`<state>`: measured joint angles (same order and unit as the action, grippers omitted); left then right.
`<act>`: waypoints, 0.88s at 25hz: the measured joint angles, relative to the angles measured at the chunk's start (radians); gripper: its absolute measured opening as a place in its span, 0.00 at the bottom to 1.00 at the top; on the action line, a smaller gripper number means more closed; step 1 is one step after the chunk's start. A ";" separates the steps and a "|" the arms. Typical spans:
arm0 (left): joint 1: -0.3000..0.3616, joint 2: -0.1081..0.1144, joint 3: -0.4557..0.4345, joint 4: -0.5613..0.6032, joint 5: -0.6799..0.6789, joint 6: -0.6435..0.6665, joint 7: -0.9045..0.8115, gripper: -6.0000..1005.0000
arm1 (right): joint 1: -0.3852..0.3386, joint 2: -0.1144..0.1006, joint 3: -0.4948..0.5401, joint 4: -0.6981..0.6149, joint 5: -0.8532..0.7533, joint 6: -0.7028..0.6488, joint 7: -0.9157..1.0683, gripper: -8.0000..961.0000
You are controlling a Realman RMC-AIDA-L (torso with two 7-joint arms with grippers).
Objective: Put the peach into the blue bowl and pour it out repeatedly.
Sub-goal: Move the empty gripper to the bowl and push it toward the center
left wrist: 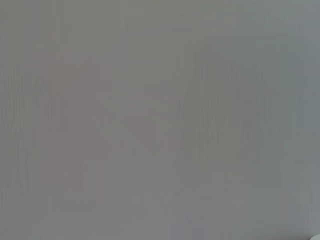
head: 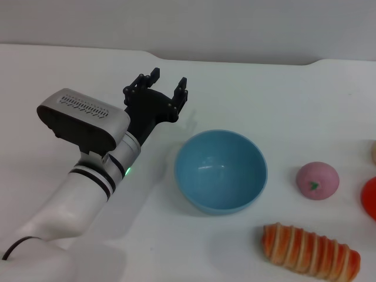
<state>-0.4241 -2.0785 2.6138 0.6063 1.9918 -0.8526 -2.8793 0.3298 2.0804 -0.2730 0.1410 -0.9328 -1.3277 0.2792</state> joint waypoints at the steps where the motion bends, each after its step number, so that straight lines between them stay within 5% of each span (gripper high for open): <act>1: 0.001 0.000 -0.001 0.002 0.000 0.000 0.000 0.54 | 0.001 0.000 0.000 0.000 0.000 0.000 0.000 0.65; 15: -0.008 0.008 -0.052 0.061 -0.002 0.052 0.000 0.54 | 0.005 -0.002 0.006 -0.004 0.000 0.003 0.000 0.65; 22: -0.009 0.049 -0.333 0.290 0.087 0.504 0.010 0.54 | 0.002 -0.001 0.009 0.000 0.003 0.003 0.000 0.65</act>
<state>-0.4327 -2.0293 2.2808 0.8965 2.0789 -0.3481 -2.8690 0.3314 2.0796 -0.2637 0.1414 -0.9301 -1.3246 0.2791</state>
